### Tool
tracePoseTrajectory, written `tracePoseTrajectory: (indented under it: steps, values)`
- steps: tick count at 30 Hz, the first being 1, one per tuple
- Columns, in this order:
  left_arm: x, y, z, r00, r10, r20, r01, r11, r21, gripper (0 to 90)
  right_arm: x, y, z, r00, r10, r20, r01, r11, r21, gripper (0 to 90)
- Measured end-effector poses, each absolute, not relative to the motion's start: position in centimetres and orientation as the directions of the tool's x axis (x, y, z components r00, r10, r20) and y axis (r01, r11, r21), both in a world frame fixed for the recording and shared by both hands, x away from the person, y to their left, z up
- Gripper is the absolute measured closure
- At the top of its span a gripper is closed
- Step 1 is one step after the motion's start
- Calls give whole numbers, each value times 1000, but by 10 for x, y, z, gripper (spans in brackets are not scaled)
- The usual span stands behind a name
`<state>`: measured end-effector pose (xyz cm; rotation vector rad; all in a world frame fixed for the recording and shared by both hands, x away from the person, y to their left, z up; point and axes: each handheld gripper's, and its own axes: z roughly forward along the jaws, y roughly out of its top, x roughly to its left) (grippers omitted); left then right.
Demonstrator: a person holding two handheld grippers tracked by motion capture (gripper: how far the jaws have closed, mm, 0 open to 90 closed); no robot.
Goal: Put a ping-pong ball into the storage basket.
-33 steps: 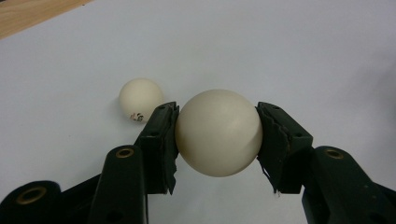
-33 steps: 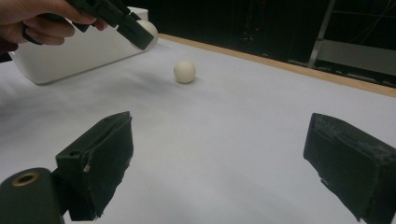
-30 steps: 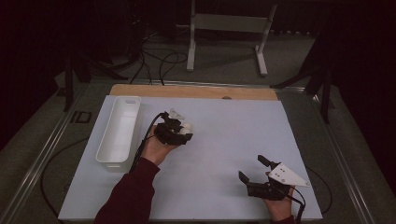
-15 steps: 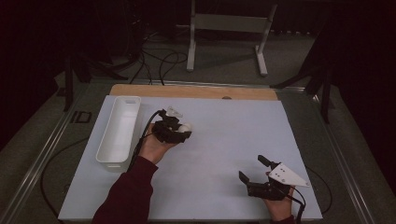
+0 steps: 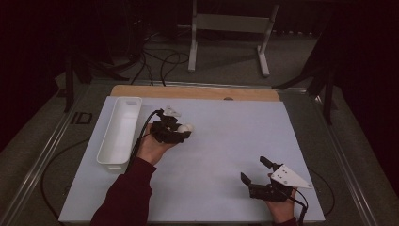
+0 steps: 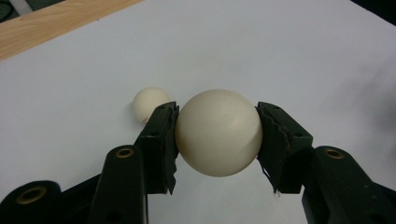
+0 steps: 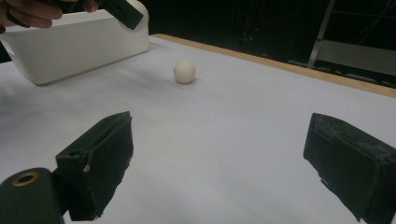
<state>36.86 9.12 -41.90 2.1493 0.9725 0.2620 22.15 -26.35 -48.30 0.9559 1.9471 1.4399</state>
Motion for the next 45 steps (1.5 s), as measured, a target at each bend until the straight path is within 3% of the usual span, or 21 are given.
tracePoseTrajectory:
  steps: [45]
  values:
    - [361, 128, -422, 664, 737, -126, 593, -417, 689, 512, 221, -263, -483, -610, 792, -4, 232, 184, 955, 81]
